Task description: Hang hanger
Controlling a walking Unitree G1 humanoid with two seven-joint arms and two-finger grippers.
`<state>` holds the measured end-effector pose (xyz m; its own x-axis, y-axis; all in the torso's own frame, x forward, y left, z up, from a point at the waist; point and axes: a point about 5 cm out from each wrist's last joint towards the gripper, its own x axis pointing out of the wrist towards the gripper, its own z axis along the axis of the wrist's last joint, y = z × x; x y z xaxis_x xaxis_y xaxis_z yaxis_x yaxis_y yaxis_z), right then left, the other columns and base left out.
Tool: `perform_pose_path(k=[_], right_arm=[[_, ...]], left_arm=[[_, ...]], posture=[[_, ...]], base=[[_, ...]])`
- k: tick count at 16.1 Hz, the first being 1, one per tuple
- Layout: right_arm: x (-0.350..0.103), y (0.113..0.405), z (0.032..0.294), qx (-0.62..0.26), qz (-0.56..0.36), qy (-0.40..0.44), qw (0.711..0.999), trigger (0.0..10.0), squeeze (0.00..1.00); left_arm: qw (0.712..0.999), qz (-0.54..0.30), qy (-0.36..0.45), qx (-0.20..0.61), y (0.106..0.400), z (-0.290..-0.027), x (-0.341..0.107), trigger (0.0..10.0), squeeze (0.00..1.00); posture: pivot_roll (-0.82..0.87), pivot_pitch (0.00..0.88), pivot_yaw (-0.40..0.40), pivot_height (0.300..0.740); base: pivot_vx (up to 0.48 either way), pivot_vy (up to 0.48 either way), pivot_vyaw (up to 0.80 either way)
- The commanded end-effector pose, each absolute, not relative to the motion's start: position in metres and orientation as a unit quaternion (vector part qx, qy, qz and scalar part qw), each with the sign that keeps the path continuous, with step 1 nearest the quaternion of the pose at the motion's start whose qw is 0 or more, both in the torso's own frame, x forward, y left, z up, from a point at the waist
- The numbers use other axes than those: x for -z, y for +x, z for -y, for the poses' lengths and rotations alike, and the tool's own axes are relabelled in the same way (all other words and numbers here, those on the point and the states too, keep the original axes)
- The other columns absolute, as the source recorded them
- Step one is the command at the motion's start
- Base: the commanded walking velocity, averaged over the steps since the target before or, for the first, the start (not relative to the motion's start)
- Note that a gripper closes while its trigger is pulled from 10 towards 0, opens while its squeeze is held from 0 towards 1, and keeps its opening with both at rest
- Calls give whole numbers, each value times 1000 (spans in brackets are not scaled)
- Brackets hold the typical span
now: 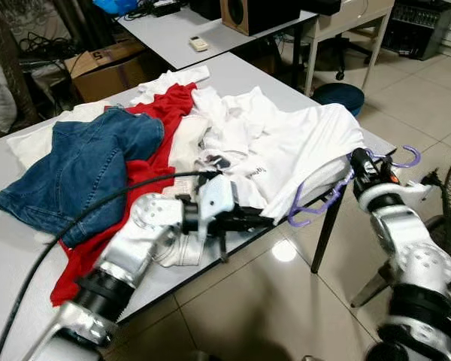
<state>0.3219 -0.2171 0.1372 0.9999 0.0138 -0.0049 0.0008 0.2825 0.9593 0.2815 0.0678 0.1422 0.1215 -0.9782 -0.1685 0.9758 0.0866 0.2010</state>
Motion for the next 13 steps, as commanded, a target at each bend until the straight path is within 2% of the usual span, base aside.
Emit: perform_pose_path(k=[1,4,7,10,12,13], right_arm=[[-144,327,214,-4,7,616,788,10000,0],[-147,330,210,-6,10,623,782,10000,0],[-143,335,202,0,-6,604,797,10000,0],[-149,338,196,-7,4,628,778,10000,0],[-153,339,195,-25,7,635,772,10000,0],[-154,338,195,-31,4,630,776,10000,0]], left_arm=[[730,2,145,668,278,-66,-143,0,0],[728,-5,152,668,276,-65,-142,0,0],[730,12,120,673,273,-57,-154,0,0],[716,-2,140,684,269,-54,-148,0,0],[753,-14,160,639,282,-62,-141,0,0],[762,-19,168,626,287,-68,-139,0,0]], posture=[[-109,11,119,740],[-108,13,119,740],[-104,14,117,740],[-97,16,117,740],[-97,16,117,740],[-98,19,108,740]], base=[[0,0,0],[0,0,0],[0,0,0],[0,0,0],[0,0,0],[0,0,0]])
